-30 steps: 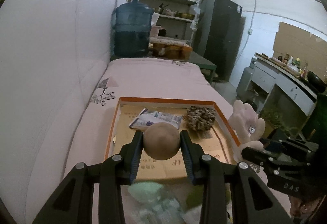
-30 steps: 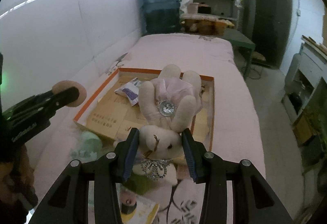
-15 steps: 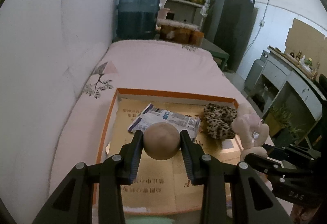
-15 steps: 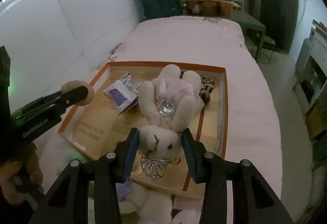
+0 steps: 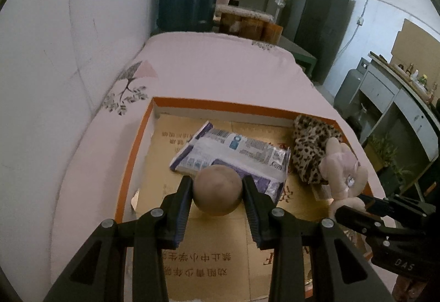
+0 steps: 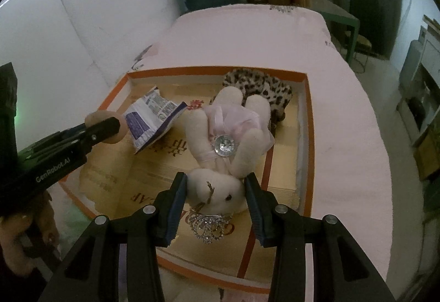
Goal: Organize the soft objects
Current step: 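Carry the ball with the left gripper while the right gripper carries the bunny to the tray, then open the left gripper over the tray while the right gripper releases the bunny there, then move both grippers back from the tray toward the remaining pile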
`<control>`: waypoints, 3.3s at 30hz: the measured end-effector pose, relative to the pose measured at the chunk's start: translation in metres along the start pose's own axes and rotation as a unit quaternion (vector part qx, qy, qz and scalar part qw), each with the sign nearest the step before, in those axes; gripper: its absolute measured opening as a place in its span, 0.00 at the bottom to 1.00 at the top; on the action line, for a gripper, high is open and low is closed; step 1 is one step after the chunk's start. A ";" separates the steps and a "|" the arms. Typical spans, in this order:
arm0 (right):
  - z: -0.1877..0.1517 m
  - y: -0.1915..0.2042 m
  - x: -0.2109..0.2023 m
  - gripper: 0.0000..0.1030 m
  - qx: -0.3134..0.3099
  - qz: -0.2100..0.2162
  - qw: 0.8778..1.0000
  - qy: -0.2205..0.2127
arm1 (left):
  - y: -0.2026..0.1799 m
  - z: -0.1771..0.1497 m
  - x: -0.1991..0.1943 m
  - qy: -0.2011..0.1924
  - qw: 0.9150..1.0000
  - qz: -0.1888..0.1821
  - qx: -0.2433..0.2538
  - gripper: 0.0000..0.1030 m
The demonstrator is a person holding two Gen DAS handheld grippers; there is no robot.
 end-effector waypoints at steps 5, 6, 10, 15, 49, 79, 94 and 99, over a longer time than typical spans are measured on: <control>0.000 -0.001 0.009 0.43 0.001 0.000 1.000 0.006 | 0.002 -0.006 0.014 0.022 1.000 -0.004 -0.005 0.36; 0.001 -0.001 0.009 0.43 0.001 -0.001 1.000 0.006 | 0.002 -0.007 0.016 0.025 1.000 -0.004 -0.006 0.36; 0.001 0.000 0.012 0.43 -0.003 -0.001 1.000 0.007 | 0.004 -0.011 0.023 0.039 0.999 -0.011 -0.013 0.37; 0.000 0.001 0.013 0.45 -0.001 0.002 1.000 0.007 | 0.005 -0.010 0.025 0.047 0.999 -0.018 -0.015 0.37; -0.009 0.005 -0.037 0.62 0.018 0.006 1.000 -0.020 | -0.012 -0.008 -0.037 -0.002 1.000 0.006 0.025 0.53; -0.056 0.064 -0.133 0.65 -0.015 -0.012 0.996 -0.083 | -0.020 -0.047 -0.172 -0.102 0.994 -0.002 0.036 0.53; -0.096 0.088 -0.167 0.65 -0.039 -0.022 0.993 -0.107 | -0.010 -0.085 -0.213 -0.127 0.991 0.004 0.037 0.53; -0.111 0.091 -0.174 0.65 -0.039 -0.017 0.993 -0.112 | -0.005 -0.100 -0.222 -0.133 0.990 0.005 0.036 0.53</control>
Point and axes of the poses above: each gripper's, at about its wrist camera, not at the fingertips, and x roughly the way its jaws point, y to its left, z to its top, the point moved 10 cm from there along x, roughly the way its jaws point, and after that the axes turned 5 degrees about y, right-handed, at the moved point
